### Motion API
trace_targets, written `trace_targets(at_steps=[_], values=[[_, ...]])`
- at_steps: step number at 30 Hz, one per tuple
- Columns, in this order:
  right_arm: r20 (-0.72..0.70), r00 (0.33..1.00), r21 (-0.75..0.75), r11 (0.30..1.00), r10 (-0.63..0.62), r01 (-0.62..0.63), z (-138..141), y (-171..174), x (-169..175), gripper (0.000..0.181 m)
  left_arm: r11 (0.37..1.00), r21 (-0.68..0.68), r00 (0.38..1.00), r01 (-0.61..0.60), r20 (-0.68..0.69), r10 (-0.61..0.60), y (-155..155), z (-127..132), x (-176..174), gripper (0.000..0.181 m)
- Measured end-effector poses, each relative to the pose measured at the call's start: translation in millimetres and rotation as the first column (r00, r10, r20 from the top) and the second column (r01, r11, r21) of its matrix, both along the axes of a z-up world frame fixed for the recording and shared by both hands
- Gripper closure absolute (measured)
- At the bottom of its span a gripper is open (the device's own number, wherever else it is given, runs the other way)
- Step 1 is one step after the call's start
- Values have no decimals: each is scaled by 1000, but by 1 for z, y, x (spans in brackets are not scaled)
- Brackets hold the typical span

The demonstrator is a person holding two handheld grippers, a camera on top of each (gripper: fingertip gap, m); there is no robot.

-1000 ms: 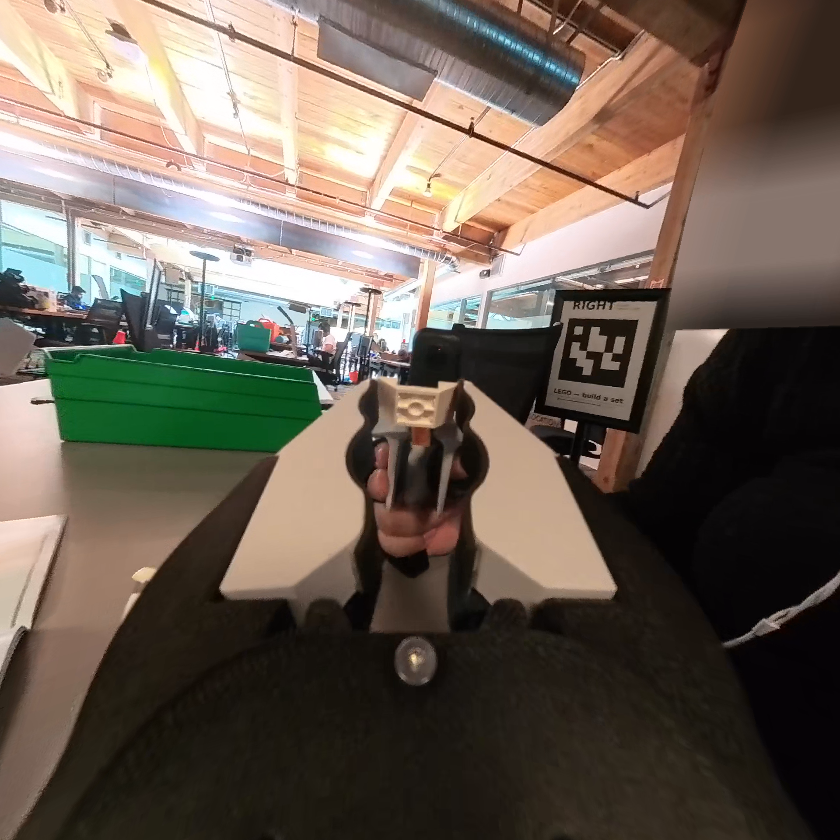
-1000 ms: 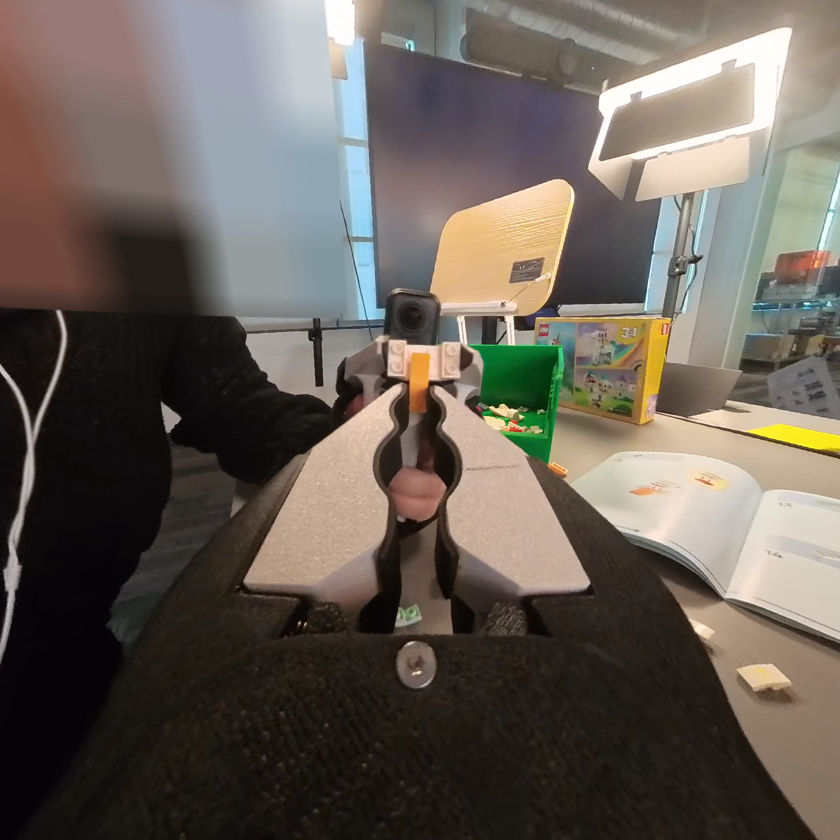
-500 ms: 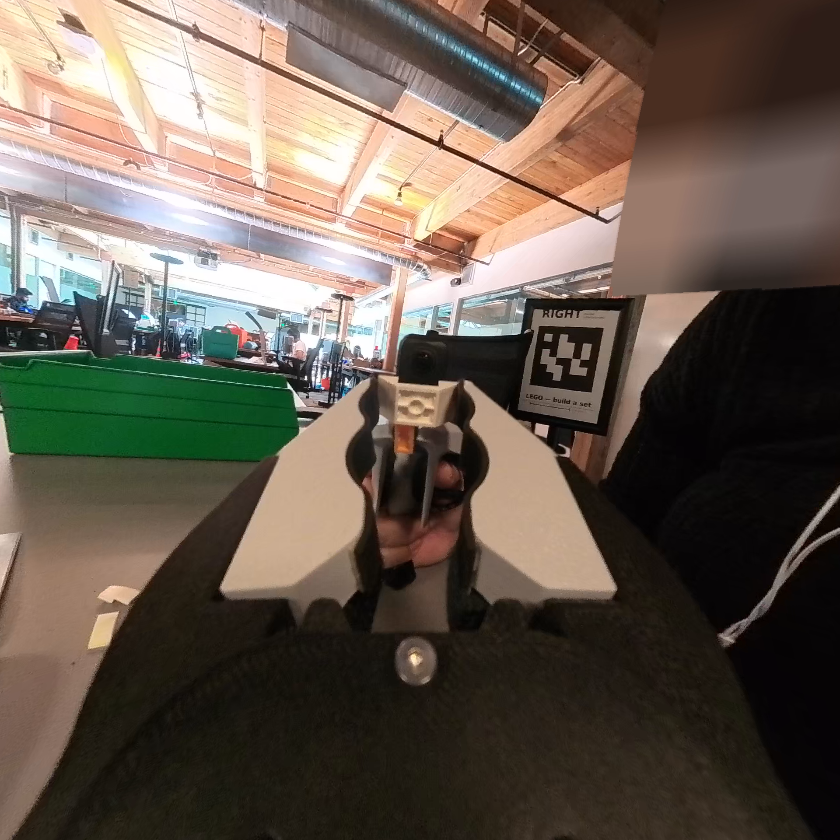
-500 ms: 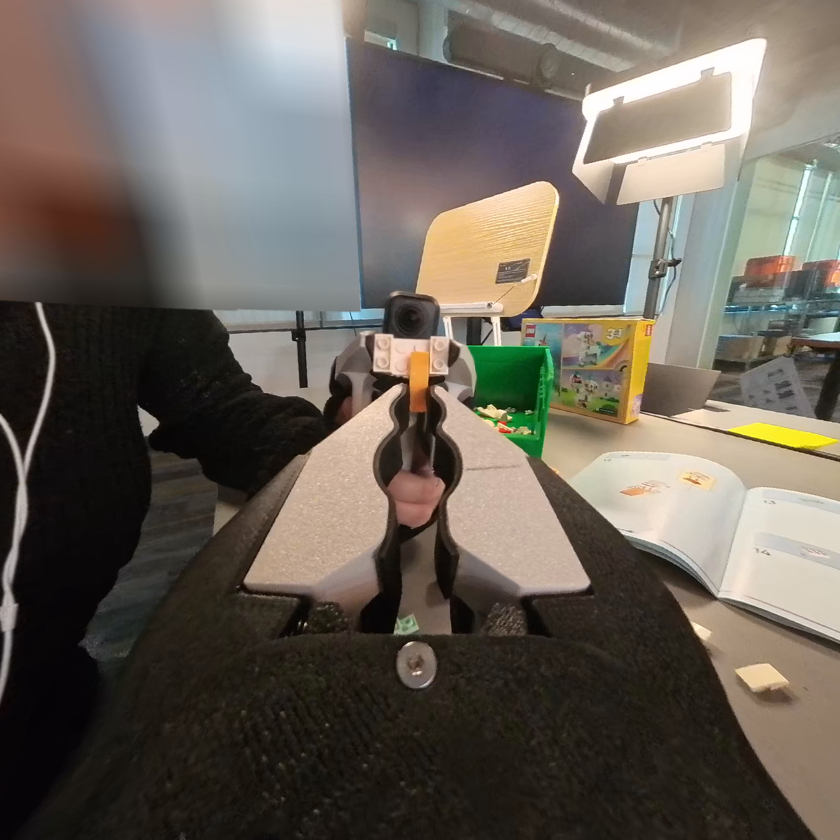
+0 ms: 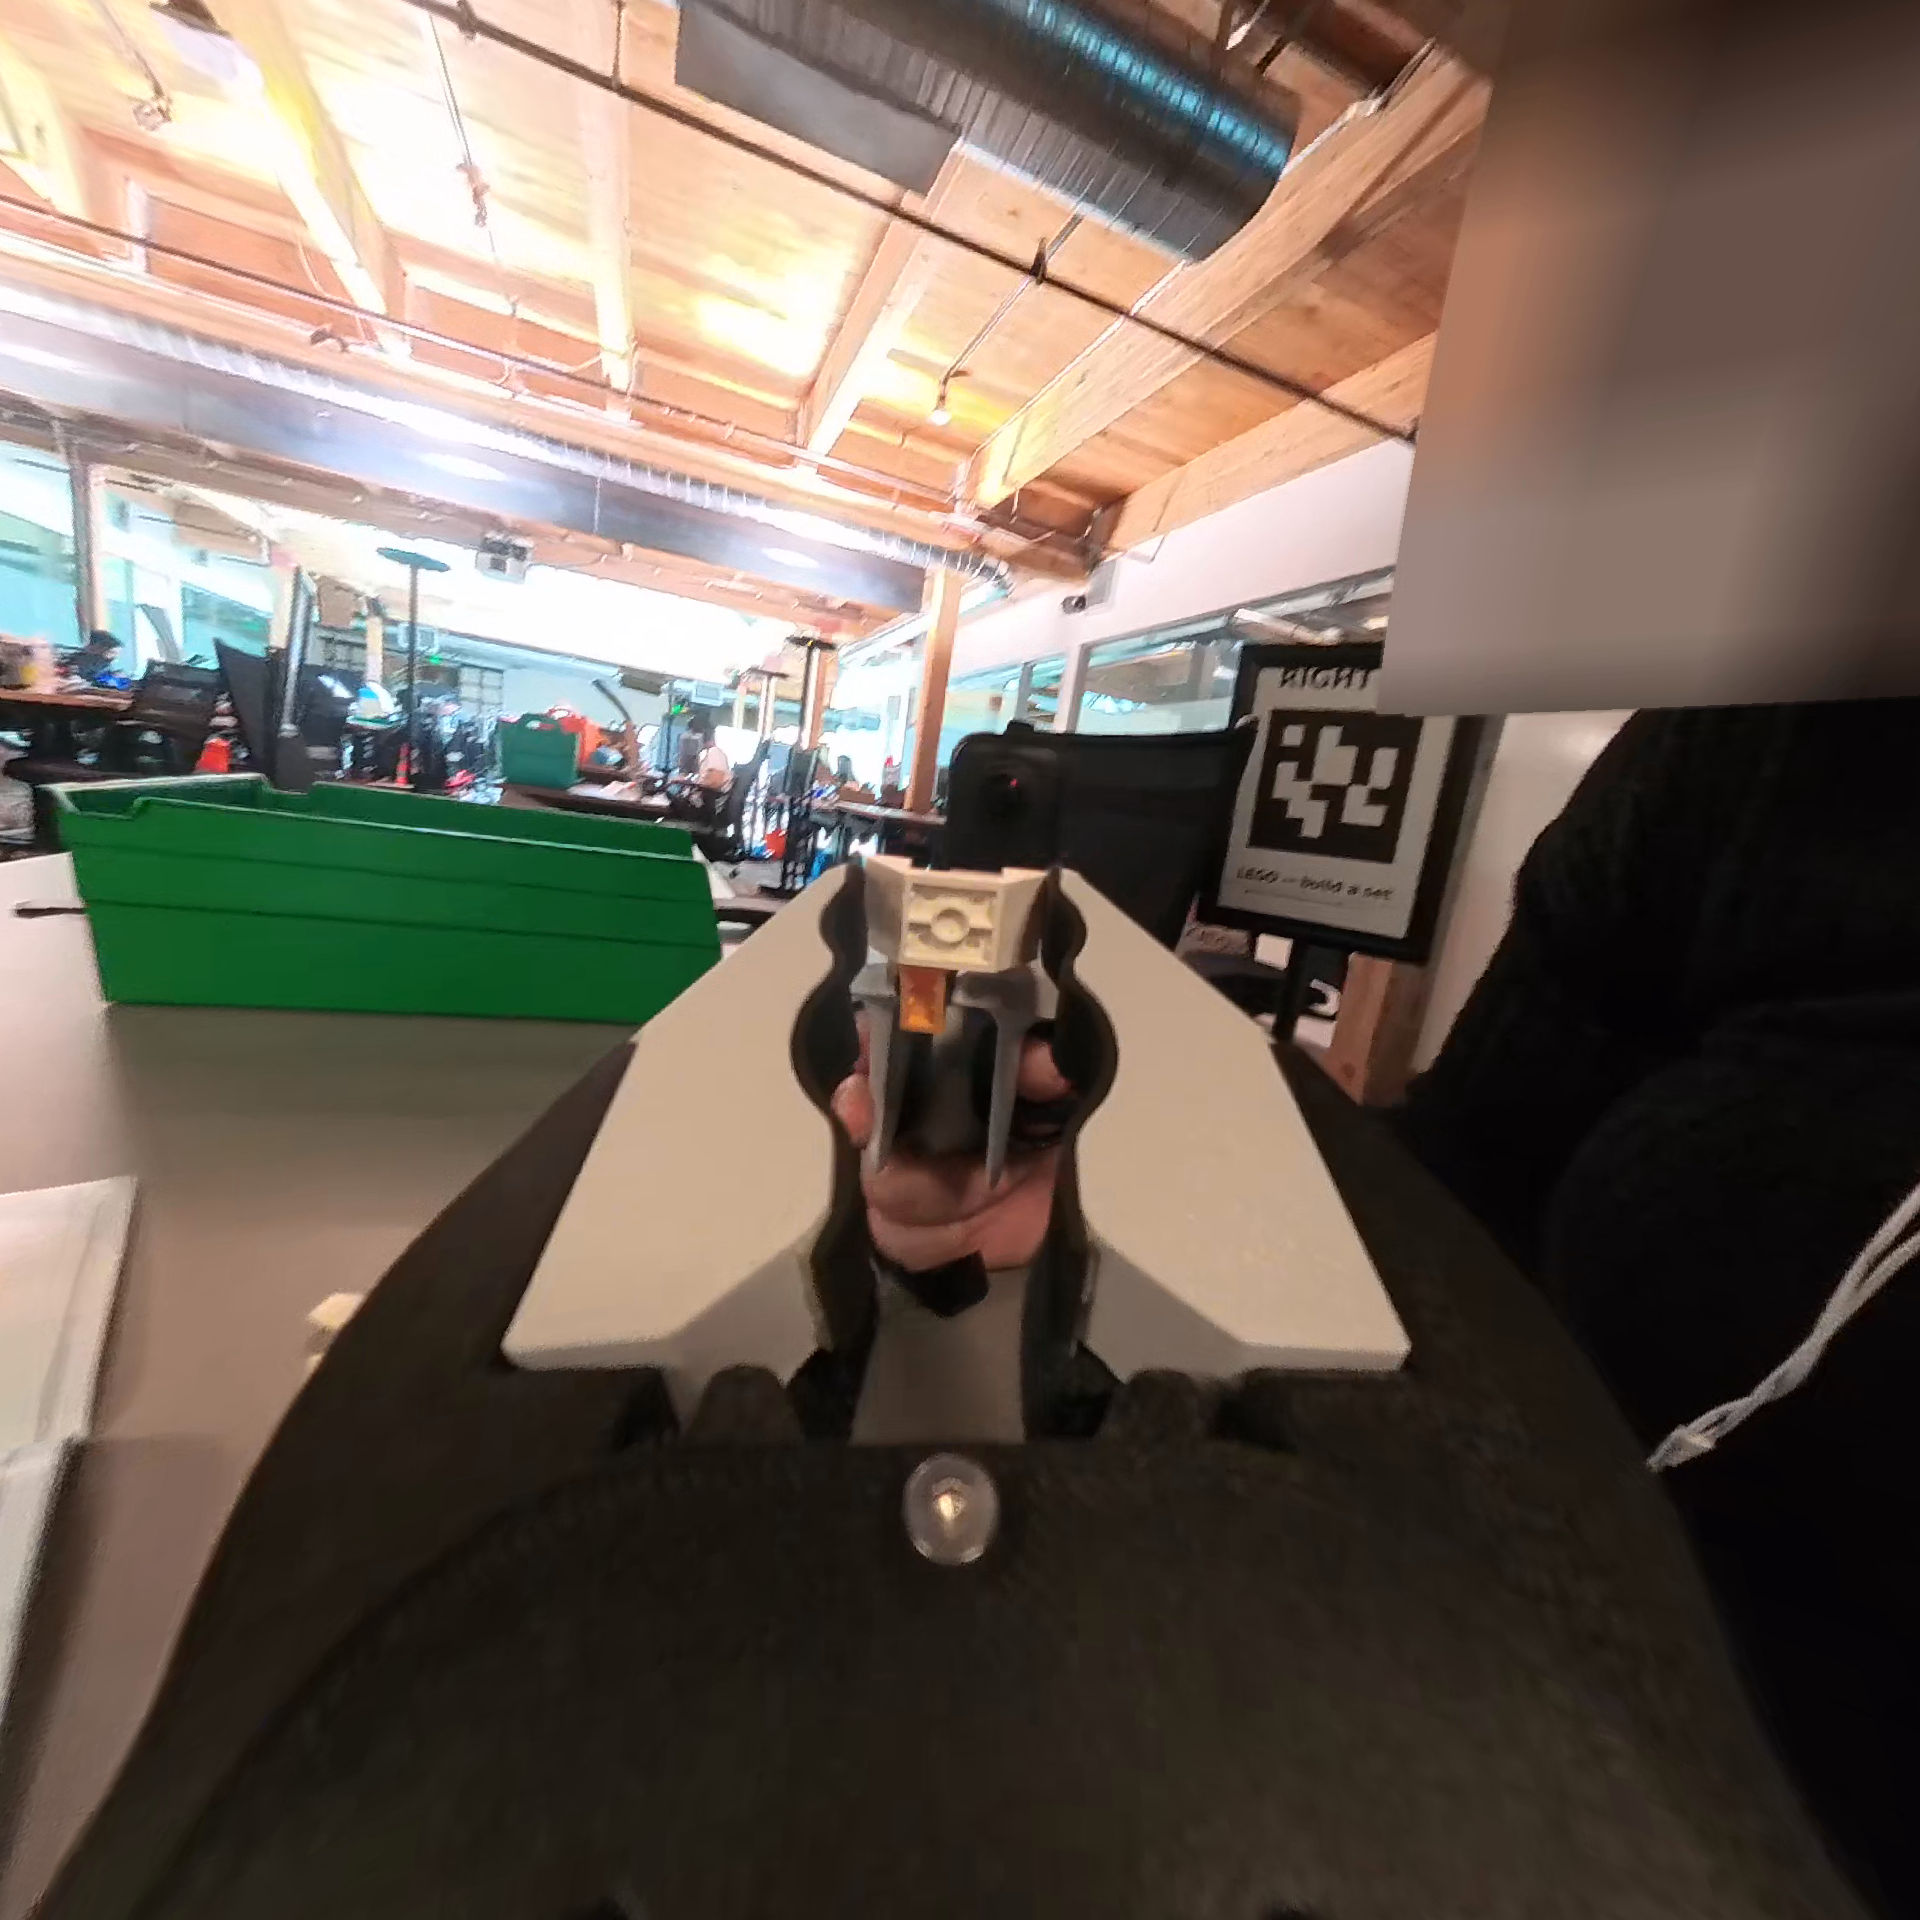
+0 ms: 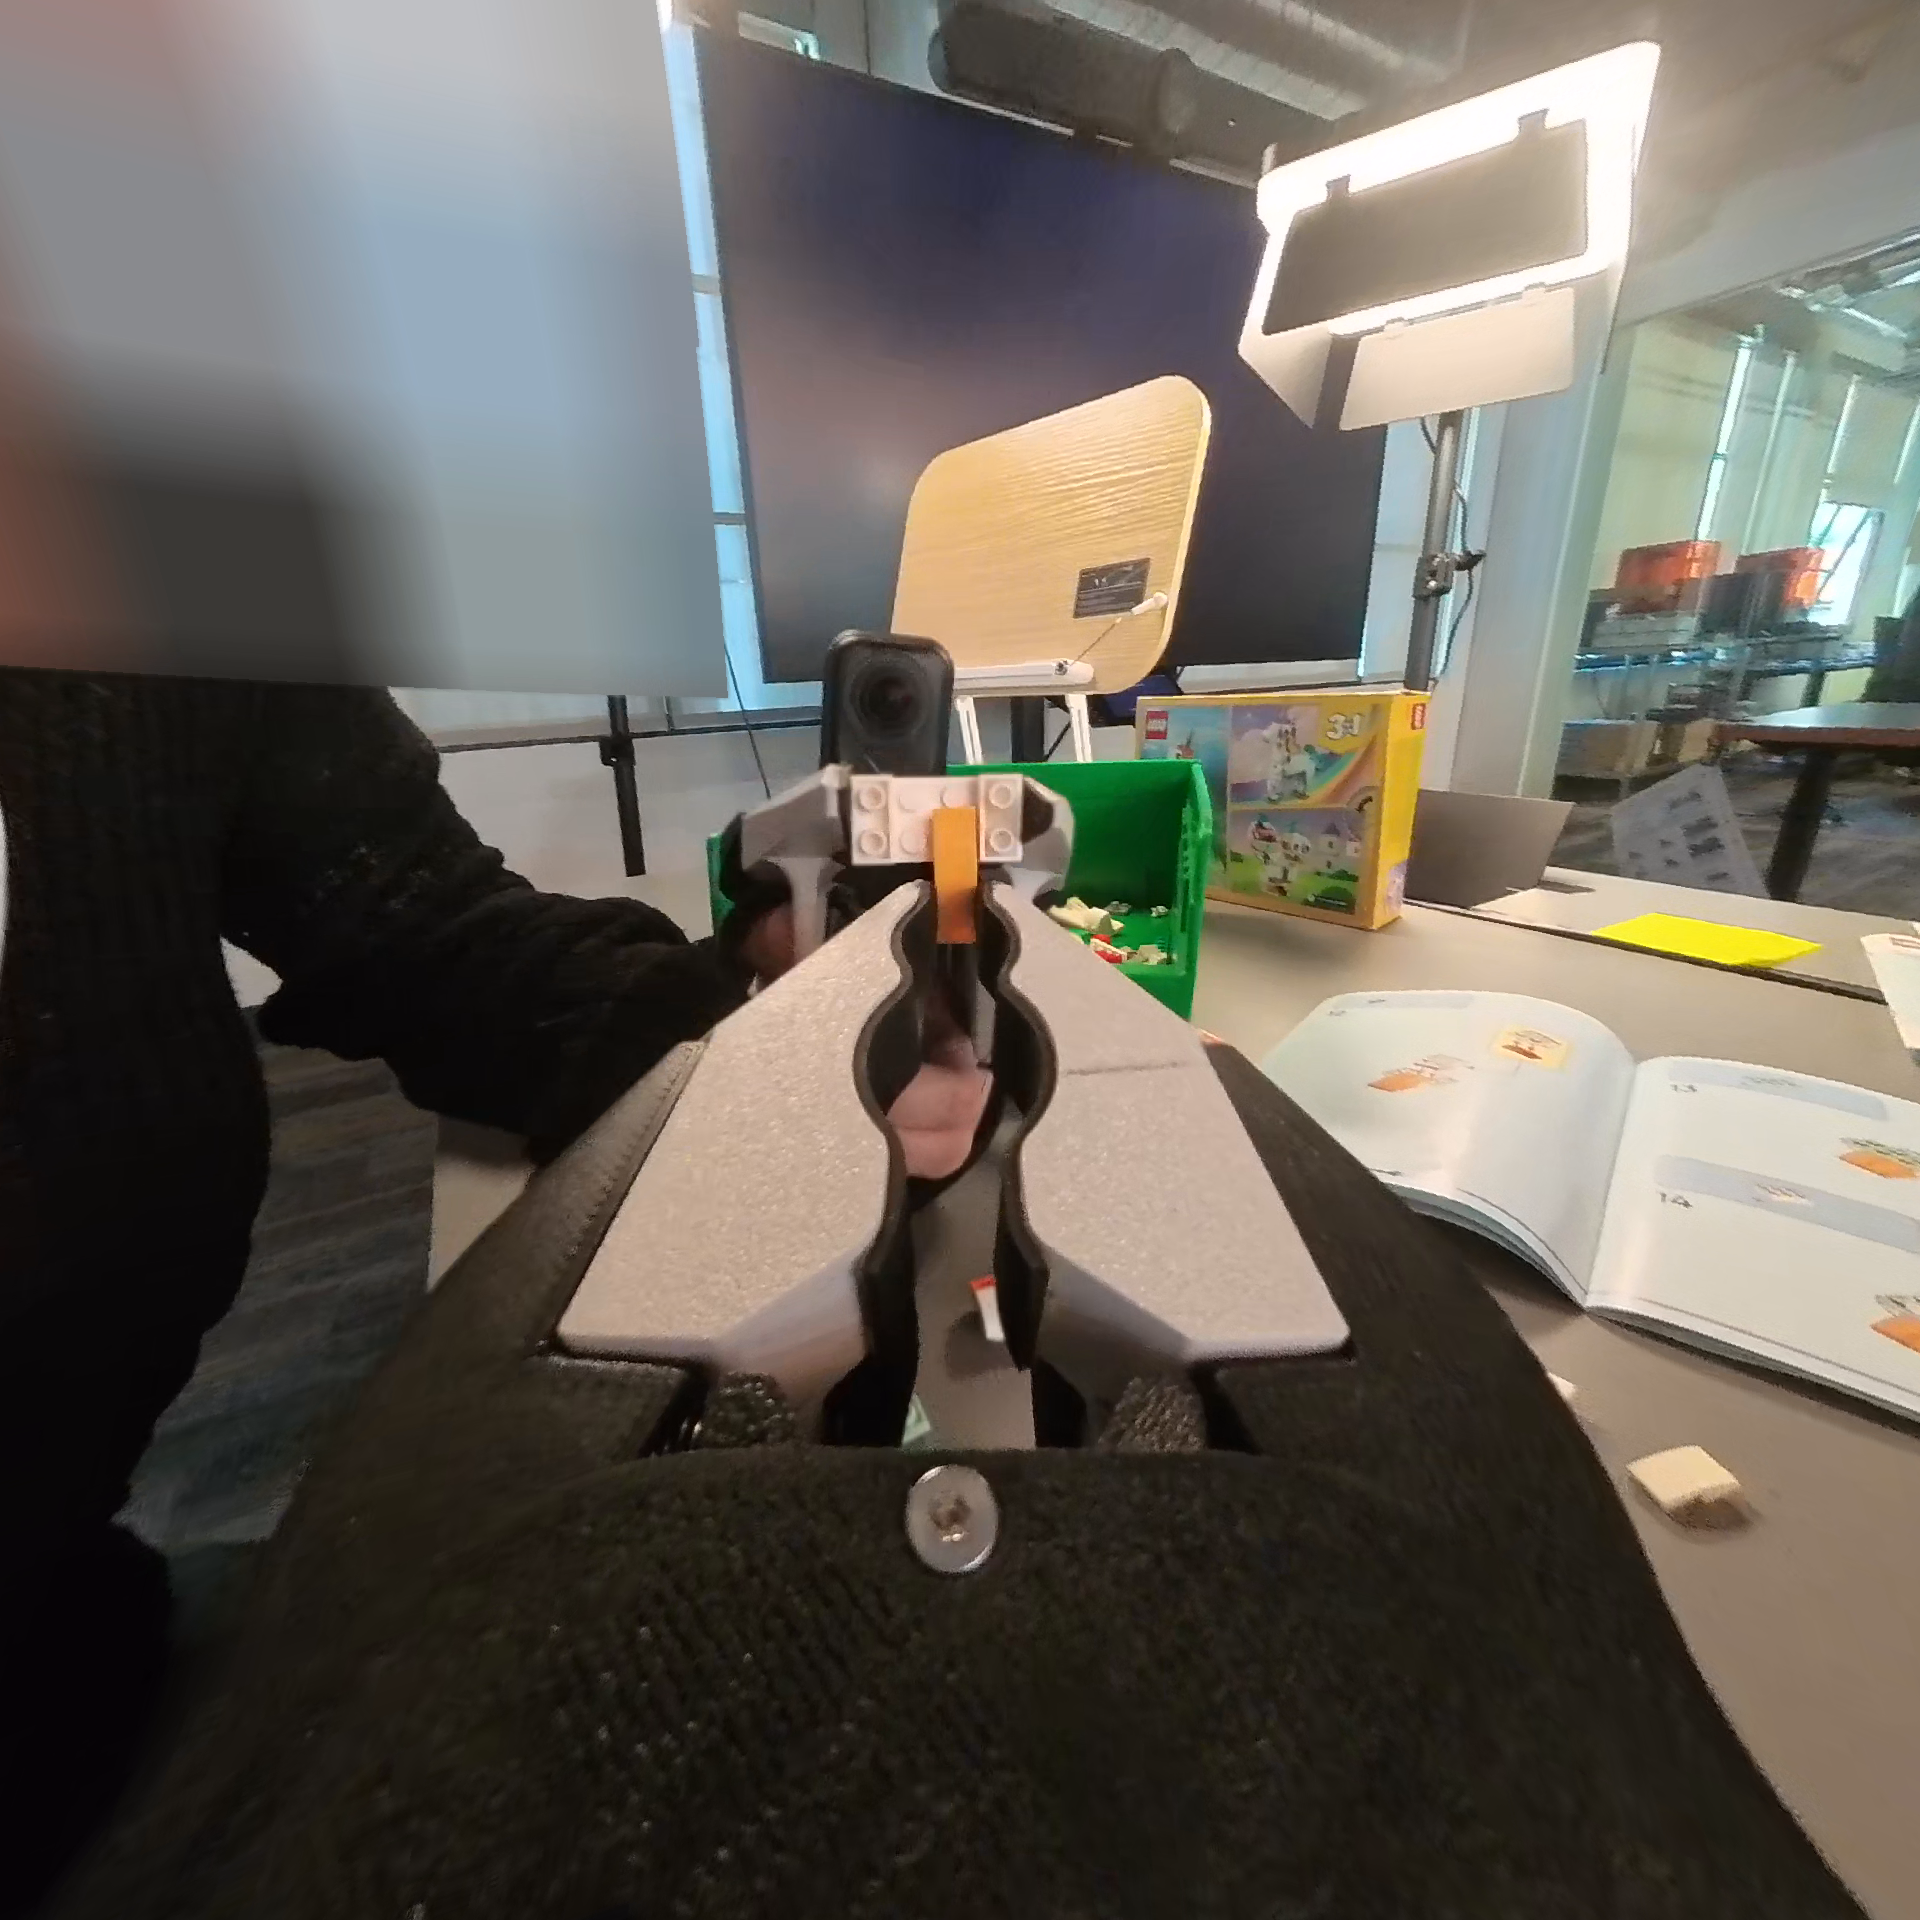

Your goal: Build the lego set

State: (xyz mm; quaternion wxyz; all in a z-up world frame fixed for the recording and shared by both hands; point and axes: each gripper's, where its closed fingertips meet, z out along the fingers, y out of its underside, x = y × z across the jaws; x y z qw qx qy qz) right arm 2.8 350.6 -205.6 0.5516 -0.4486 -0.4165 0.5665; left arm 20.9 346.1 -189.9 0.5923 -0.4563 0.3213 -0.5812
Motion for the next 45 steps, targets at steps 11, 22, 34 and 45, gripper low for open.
trace_targets(at_steps=[11,22,34,45], values=[[14,1000,15,1000,9,-9,-2,-2,-2,176,1000,10,1000,11,-16,-11,-1,-2,1,148],[13,1000,6,1000,23,-23,-1,-3,-2,176,999,-3,999,33,-9,-33,-4,-1,3,148],[11,1000,6,1000,8,-8,-1,-1,-2,176,999,-13,999,32,-4,-32,-2,-1,4,148],[-20,1000,-16,1000,20,-20,2,0,-1,176,999,-30,999,29,17,-28,0,1,3,148]])
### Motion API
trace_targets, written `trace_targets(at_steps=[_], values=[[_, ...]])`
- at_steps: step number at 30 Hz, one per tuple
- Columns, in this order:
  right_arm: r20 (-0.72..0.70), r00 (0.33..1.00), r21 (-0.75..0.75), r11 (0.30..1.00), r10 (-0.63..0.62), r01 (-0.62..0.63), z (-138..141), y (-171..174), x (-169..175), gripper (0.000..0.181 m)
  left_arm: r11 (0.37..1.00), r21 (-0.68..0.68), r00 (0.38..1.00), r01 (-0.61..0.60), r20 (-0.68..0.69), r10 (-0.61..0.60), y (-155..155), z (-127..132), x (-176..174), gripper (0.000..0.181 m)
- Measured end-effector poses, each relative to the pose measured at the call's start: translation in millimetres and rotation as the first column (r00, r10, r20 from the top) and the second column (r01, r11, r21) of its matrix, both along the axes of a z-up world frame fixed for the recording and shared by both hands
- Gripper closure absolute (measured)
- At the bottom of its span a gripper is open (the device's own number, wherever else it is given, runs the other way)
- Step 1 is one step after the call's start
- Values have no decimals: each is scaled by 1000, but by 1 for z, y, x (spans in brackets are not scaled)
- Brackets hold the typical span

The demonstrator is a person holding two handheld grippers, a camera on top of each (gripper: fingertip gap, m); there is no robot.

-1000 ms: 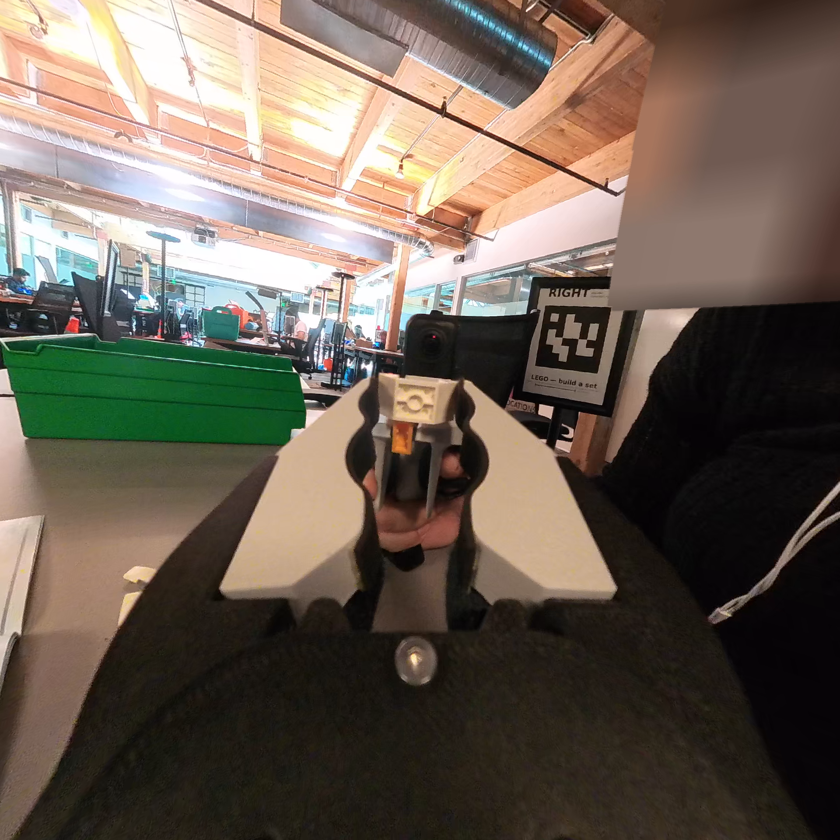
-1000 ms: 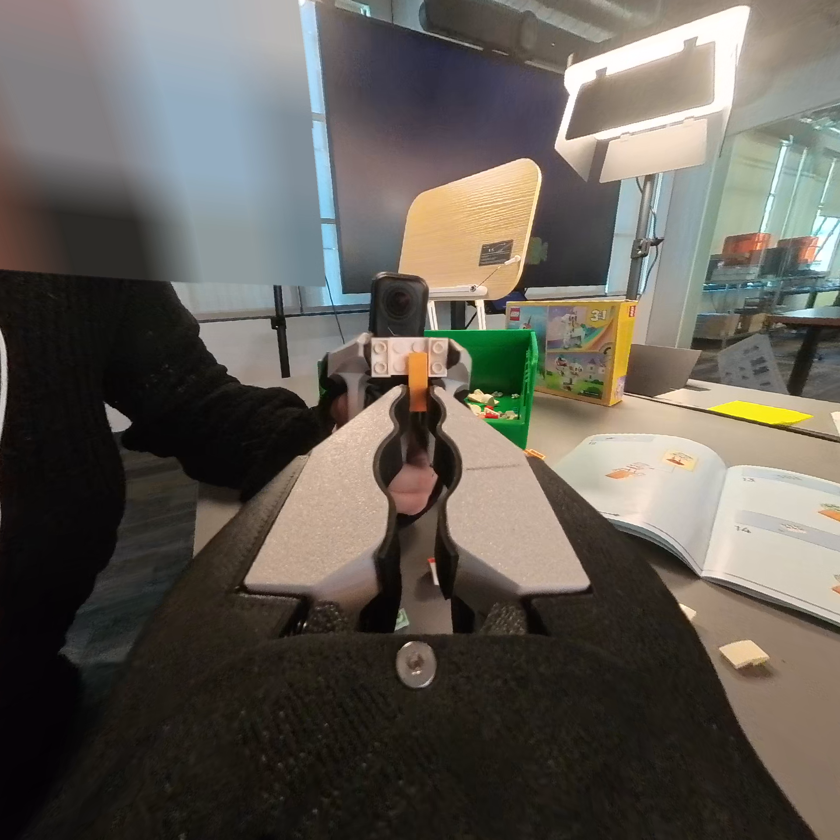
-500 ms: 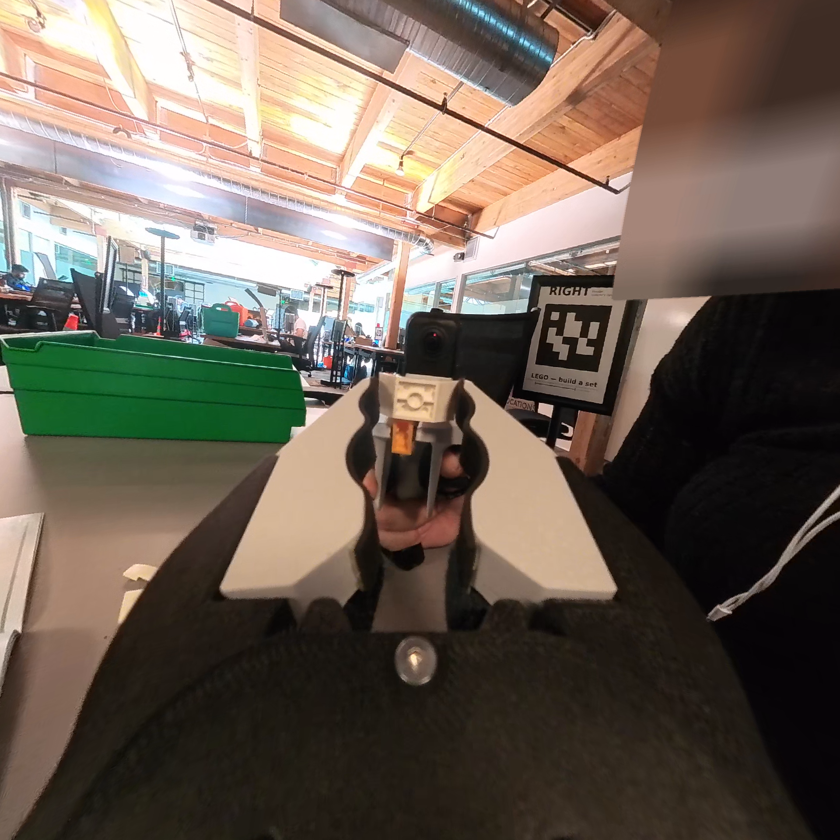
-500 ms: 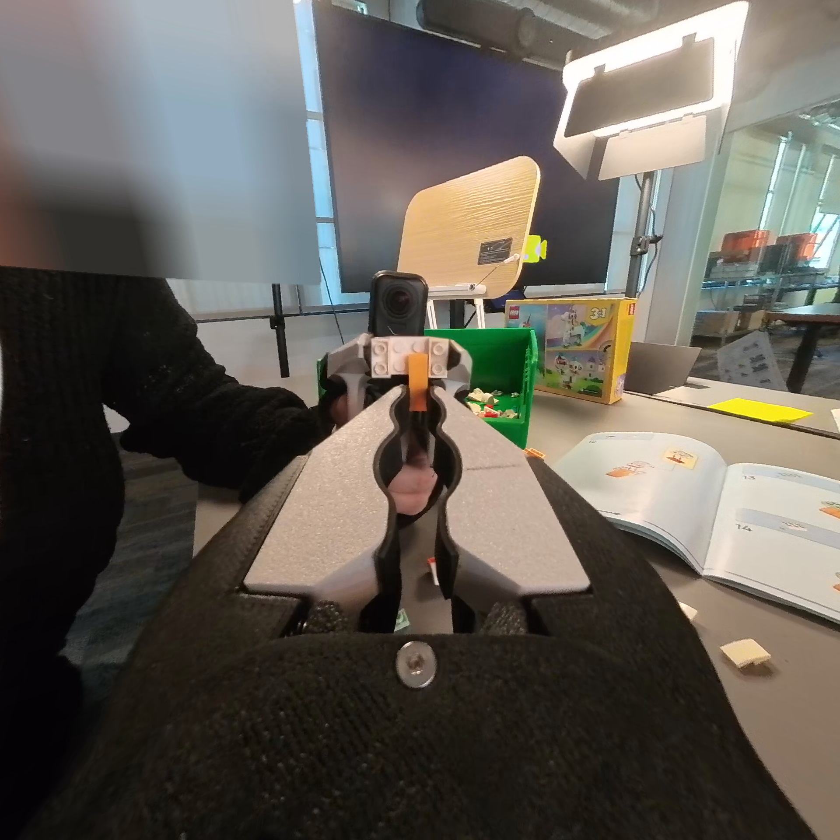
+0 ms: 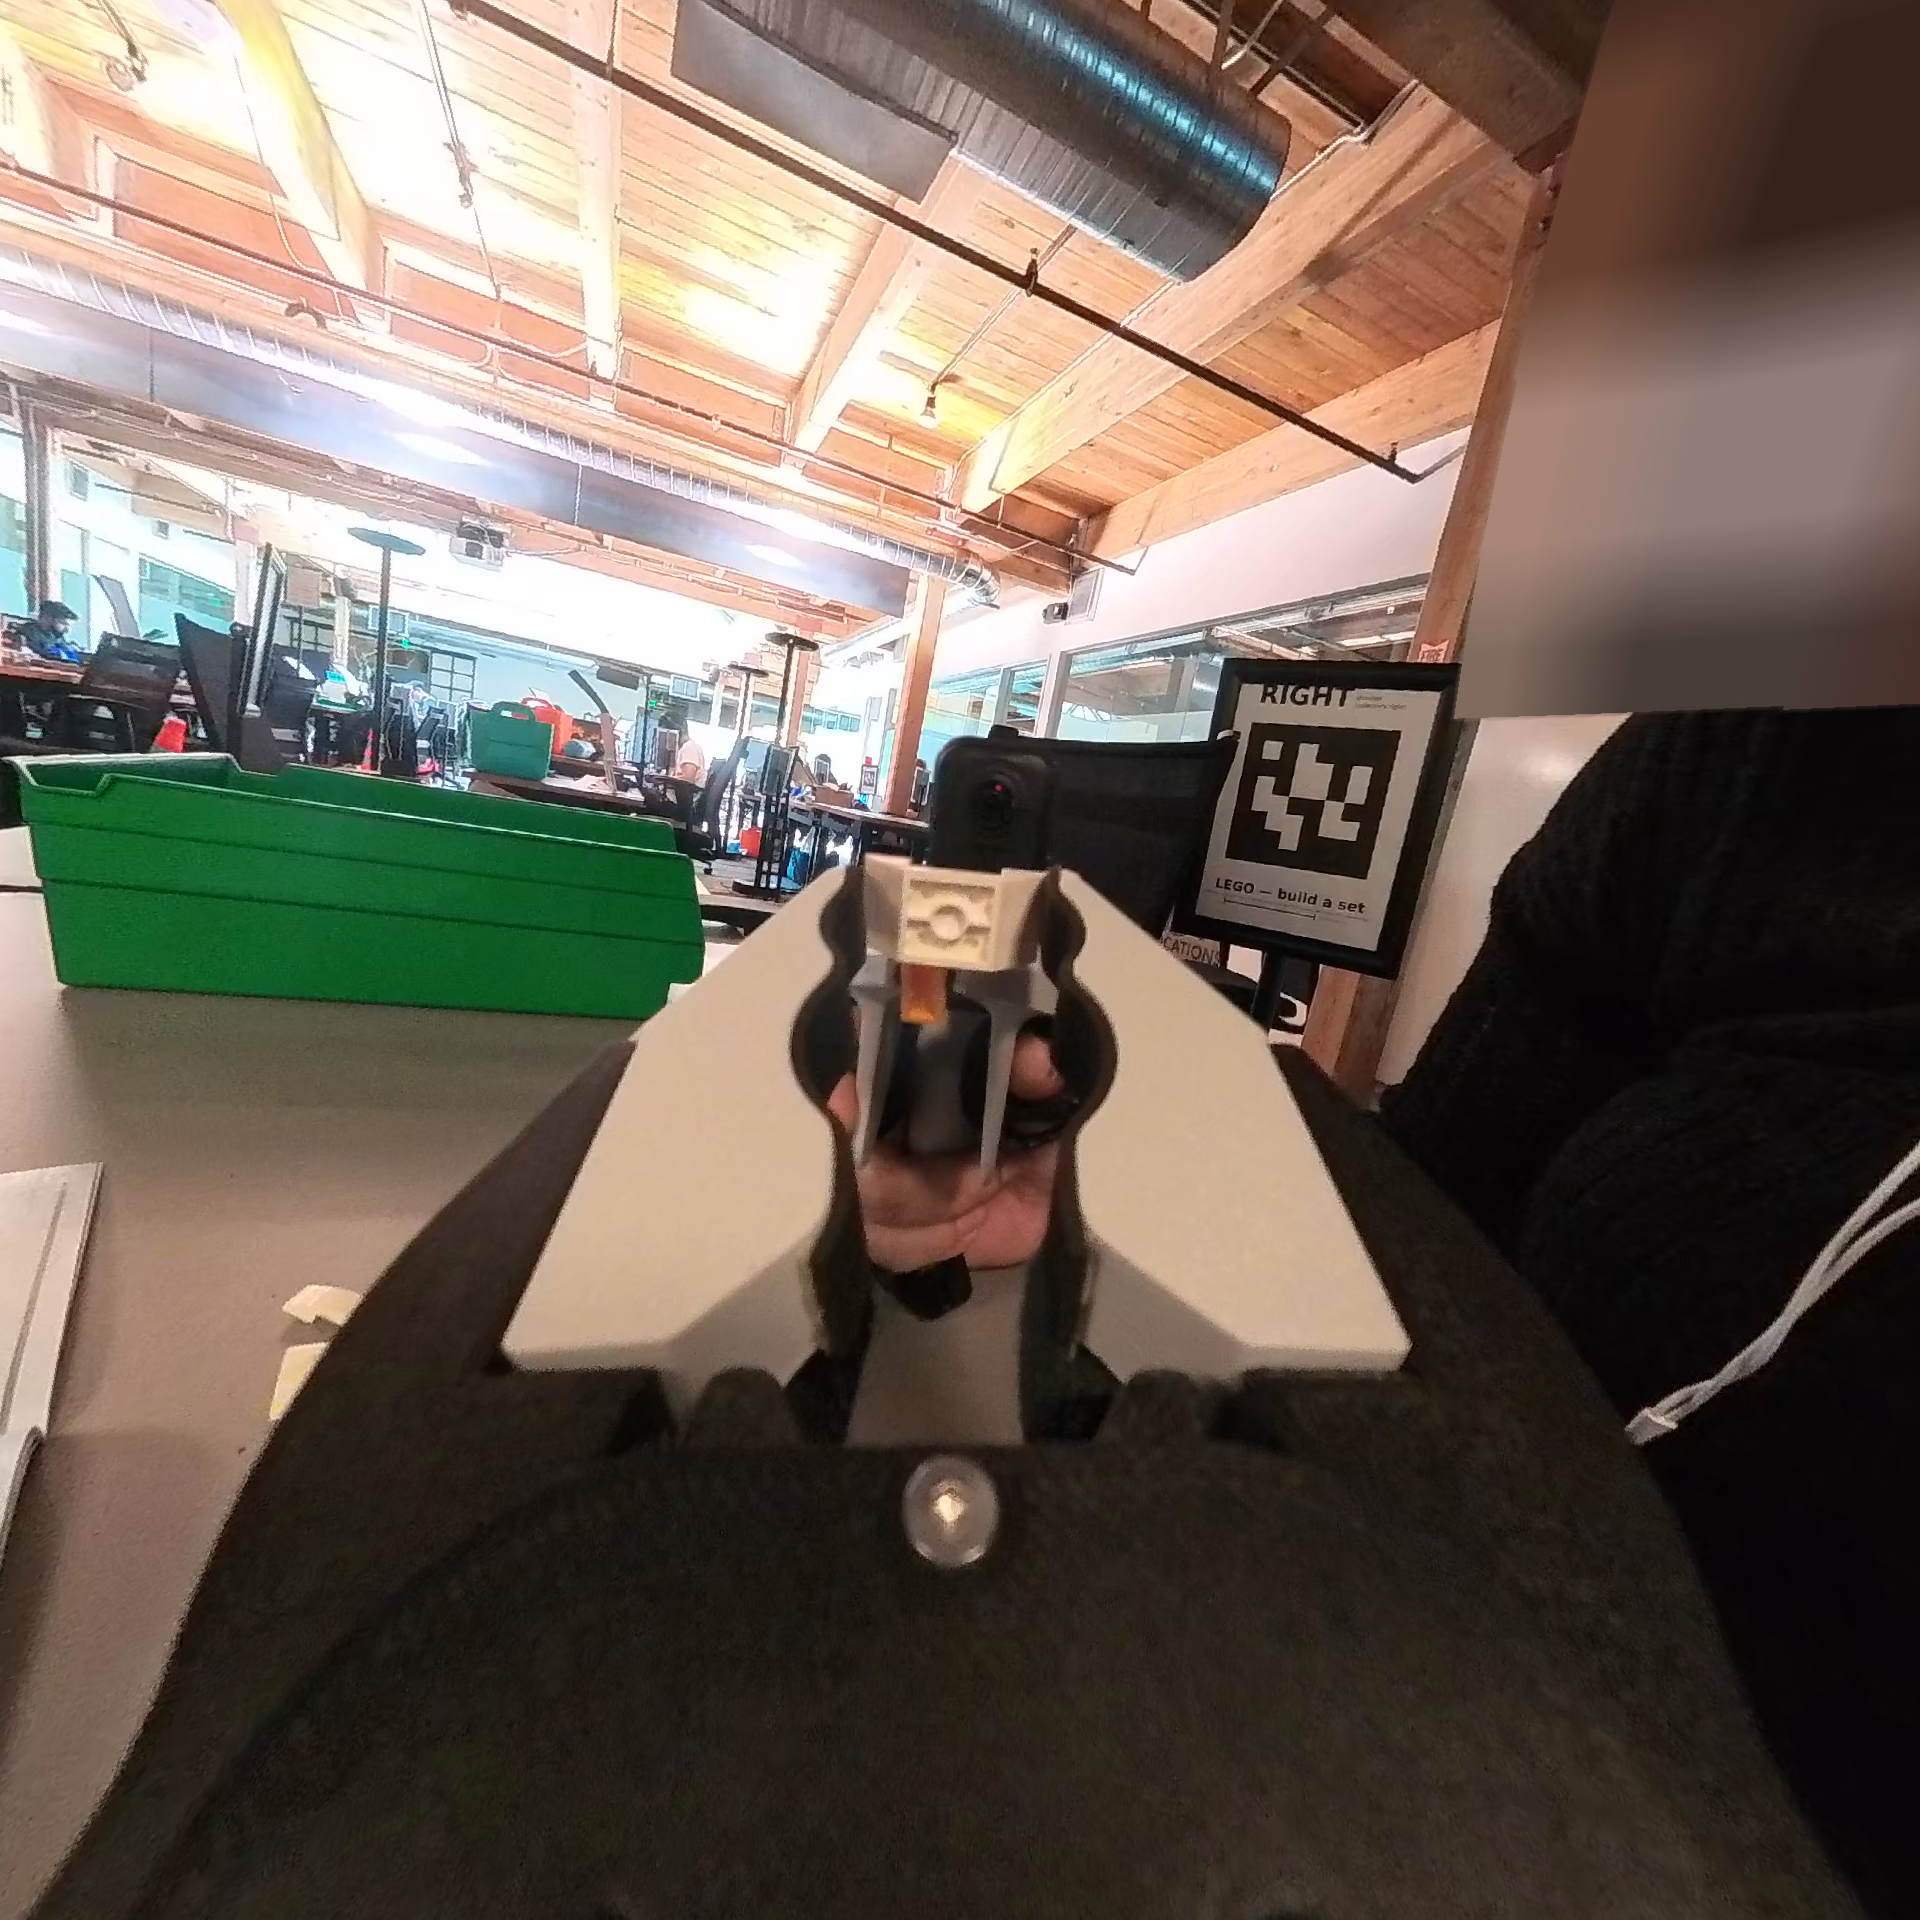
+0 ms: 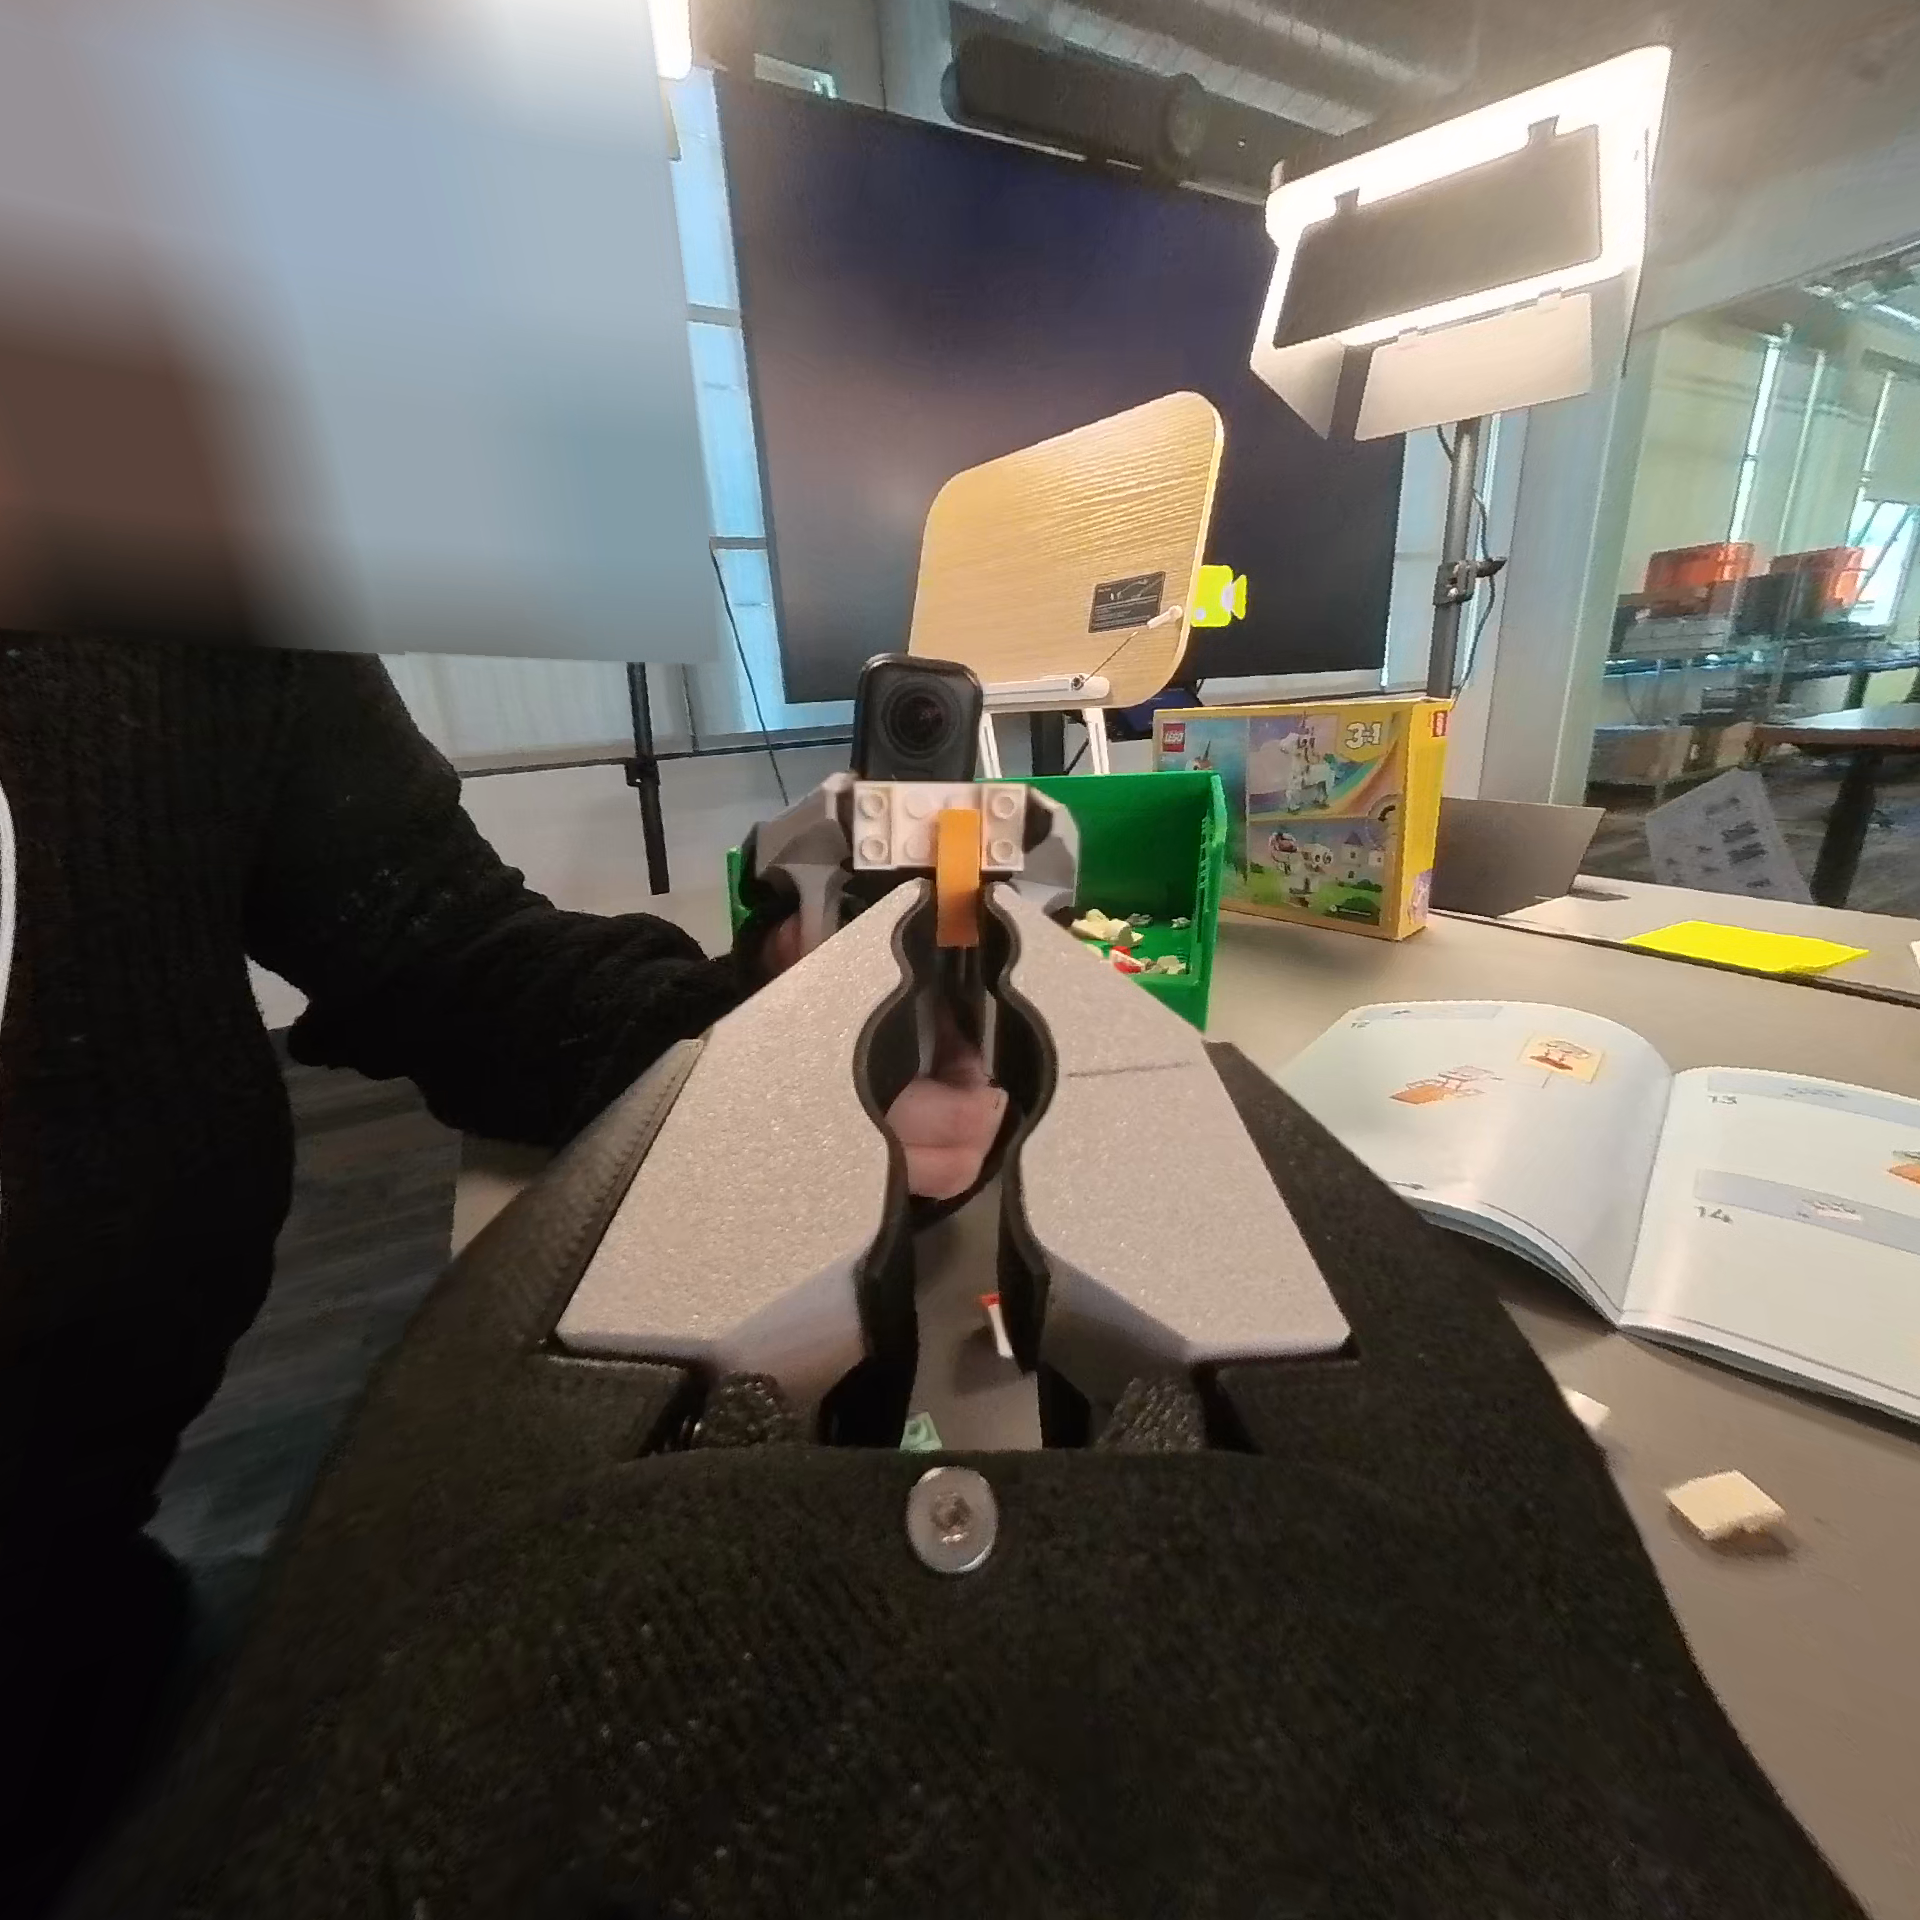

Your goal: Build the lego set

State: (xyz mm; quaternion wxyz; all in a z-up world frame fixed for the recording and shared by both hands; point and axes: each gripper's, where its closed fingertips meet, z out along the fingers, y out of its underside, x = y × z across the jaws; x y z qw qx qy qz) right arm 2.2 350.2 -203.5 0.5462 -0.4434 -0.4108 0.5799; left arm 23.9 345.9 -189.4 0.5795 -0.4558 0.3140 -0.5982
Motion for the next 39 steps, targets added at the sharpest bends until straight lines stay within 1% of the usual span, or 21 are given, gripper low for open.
trace_targets(at_steps=[3,6,11,14,17,20,22,25,29,31,34,39], values=[[-1,1000,-9,1000,15,-15,0,-1,-1,176,1000,2,1000,7,5,-7,-1,1,0,148],[5,1000,-3,1000,-9,9,0,0,-2,176,1000,-9,1000,12,8,-12,-1,0,0,148],[9,1000,-1,1000,6,-6,-1,-2,-3,176,1000,-2,1000,21,10,-21,-3,1,1,148],[15,1000,3,1000,-13,13,-1,-1,-4,176,1000,-4,1000,20,9,-20,-3,1,2,148],[23,1000,13,1000,-20,20,-2,-1,-5,177,1000,7,1000,17,-6,-17,-3,-1,2,148],[46,998,17,999,-34,33,-4,0,-6,176,999,42,998,-8,-54,10,-2,-4,2,148],[83,995,31,998,-53,51,-8,2,-8,176,997,68,995,-23,-95,30,-1,-7,2,148],[171,979,97,991,-107,91,-17,4,-9,176,996,89,986,-29,-163,43,1,-16,3,148],[251,961,100,990,-120,97,-23,2,-7,176,995,95,978,10,-211,10,-3,-23,8,148],[318,936,133,984,-154,117,-25,2,-6,176,995,101,973,16,-231,8,-3,-25,9,148],[425,881,204,970,-209,132,-28,1,-3,176,992,126,965,18,-260,15,-5,-28,11,148],[538,814,226,968,-218,111,-33,-4,1,177,987,151,958,50,-288,-4,-11,-30,14,148]])
